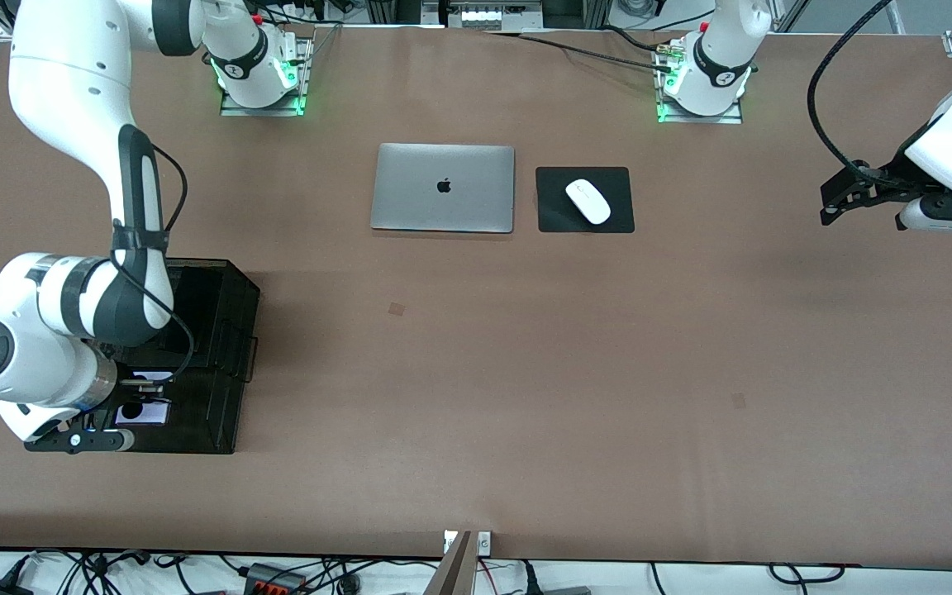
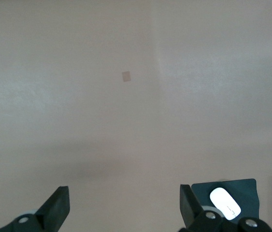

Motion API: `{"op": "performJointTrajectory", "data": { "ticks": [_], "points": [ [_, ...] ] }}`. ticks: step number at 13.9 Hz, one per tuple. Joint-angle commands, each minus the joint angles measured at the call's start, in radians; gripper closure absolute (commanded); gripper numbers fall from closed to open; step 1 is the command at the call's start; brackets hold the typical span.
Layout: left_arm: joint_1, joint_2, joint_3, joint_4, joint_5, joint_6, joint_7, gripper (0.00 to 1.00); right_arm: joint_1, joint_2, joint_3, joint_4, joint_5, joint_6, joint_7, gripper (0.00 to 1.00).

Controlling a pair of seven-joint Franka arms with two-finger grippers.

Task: Place phones with both arms
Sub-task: 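Carry the white flip phone into the basket and open the right gripper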

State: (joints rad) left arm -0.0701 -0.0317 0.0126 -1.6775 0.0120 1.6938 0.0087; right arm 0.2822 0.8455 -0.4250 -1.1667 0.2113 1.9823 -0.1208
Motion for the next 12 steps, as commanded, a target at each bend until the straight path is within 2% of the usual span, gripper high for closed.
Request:
{"op": "performJointTrajectory", "data": {
  "ticks": [1, 7, 8, 9, 10, 12],
  "points": [
    [0.003, 0.007, 0.001, 0.021, -0.02, -0.02, 0.017, 0.0, -0.011, 0.032, 0.015, 0.007, 0.014, 0.042, -0.034, 0.82],
    [0.001, 0.006, 0.001, 0.021, -0.018, -0.023, 0.016, 0.0, -0.029, 0.043, 0.015, -0.047, 0.039, 0.046, -0.086, 0.8],
    [0.001, 0.006, 0.001, 0.022, -0.018, -0.031, 0.016, 0.0, -0.031, 0.046, 0.015, -0.047, 0.051, 0.049, -0.088, 0.77],
    [0.001, 0.006, 0.001, 0.022, -0.018, -0.031, 0.016, 0.0, -0.032, 0.05, 0.015, -0.05, 0.054, 0.065, -0.086, 0.52],
    [0.001, 0.006, 0.001, 0.022, -0.018, -0.032, 0.016, 0.0, -0.034, 0.05, 0.015, -0.062, 0.062, 0.094, -0.085, 0.01],
    [0.001, 0.006, 0.001, 0.022, -0.018, -0.033, 0.016, 0.0, -0.032, 0.034, 0.014, -0.059, 0.074, 0.096, -0.089, 0.0]
  ]
}}
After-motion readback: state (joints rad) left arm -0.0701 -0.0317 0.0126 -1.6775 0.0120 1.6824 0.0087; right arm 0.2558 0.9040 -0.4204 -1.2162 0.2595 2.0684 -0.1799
